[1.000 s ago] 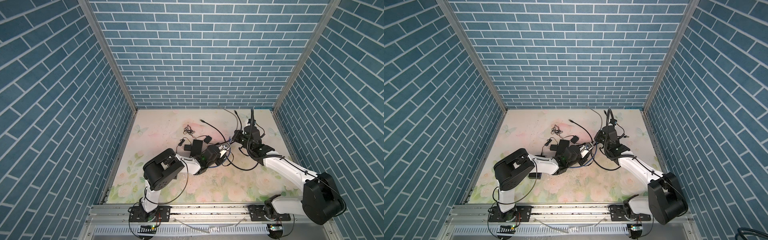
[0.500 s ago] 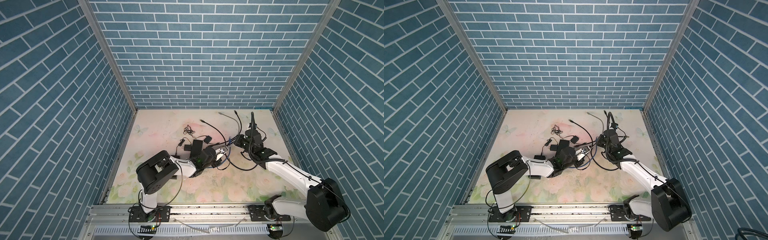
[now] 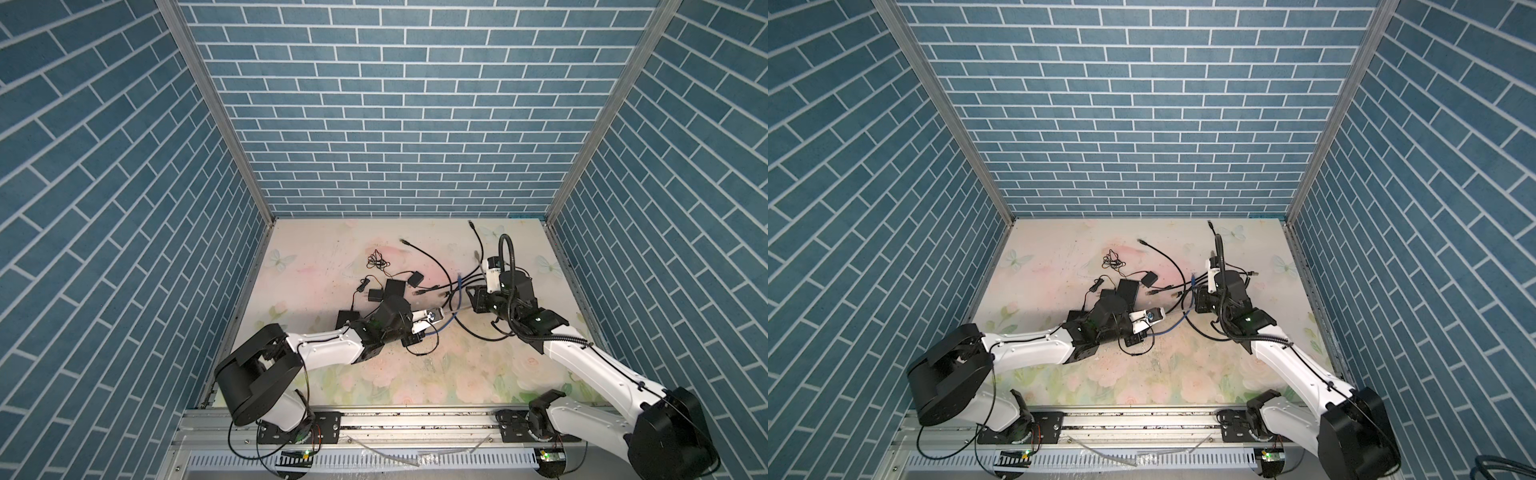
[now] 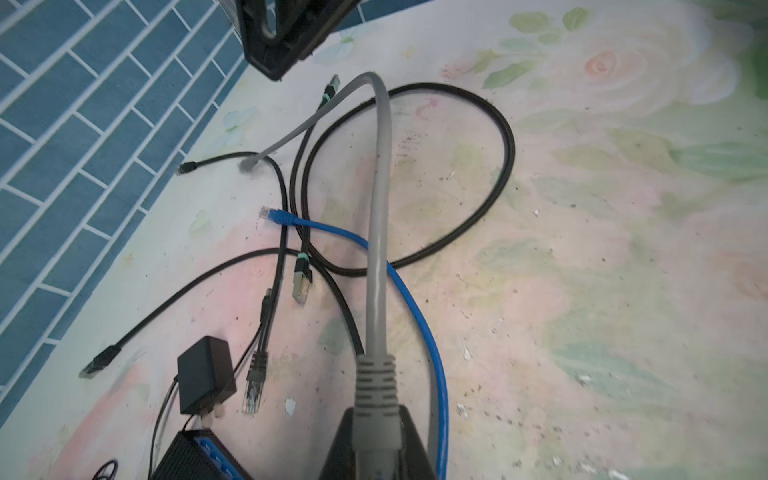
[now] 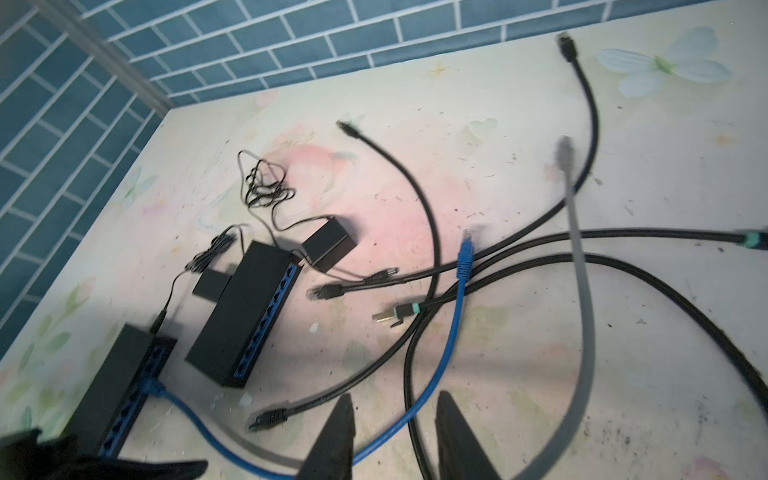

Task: Insert the plug into the switch port
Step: 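Bring the right gripper to the gray plug held by the left gripper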

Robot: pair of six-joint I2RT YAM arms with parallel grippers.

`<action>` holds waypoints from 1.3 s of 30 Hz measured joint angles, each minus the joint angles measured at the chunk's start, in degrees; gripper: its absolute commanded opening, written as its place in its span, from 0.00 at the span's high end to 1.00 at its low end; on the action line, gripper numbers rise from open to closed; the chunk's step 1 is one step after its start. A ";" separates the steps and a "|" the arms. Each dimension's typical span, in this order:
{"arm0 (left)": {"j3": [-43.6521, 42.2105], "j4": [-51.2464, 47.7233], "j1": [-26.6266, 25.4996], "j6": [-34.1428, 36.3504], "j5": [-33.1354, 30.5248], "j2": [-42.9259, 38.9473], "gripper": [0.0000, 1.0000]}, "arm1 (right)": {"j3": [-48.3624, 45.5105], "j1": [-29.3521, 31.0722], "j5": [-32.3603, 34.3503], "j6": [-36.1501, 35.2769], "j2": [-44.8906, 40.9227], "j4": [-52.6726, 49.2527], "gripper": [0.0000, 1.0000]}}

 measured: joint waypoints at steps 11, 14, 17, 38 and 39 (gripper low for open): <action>-2.27 -9.55 0.81 3.58 2.14 -5.27 0.98 | -3.89 0.02 -23.04 -28.02 0.74 8.41 0.63; -3.56 -9.92 0.81 3.89 2.12 -6.73 0.98 | -6.03 0.02 -28.20 -35.30 1.64 12.28 0.62; -4.70 -9.86 0.85 4.04 2.10 -8.13 0.98 | -7.45 0.07 -32.74 -41.09 3.19 14.25 0.61; -6.95 -7.15 1.07 2.25 2.12 -10.75 0.98 | -7.54 5.42 -41.05 -58.99 16.09 22.01 0.61; -7.06 -7.10 1.07 2.21 2.12 -10.88 0.98 | -7.52 5.55 -41.09 -59.23 16.46 22.14 0.61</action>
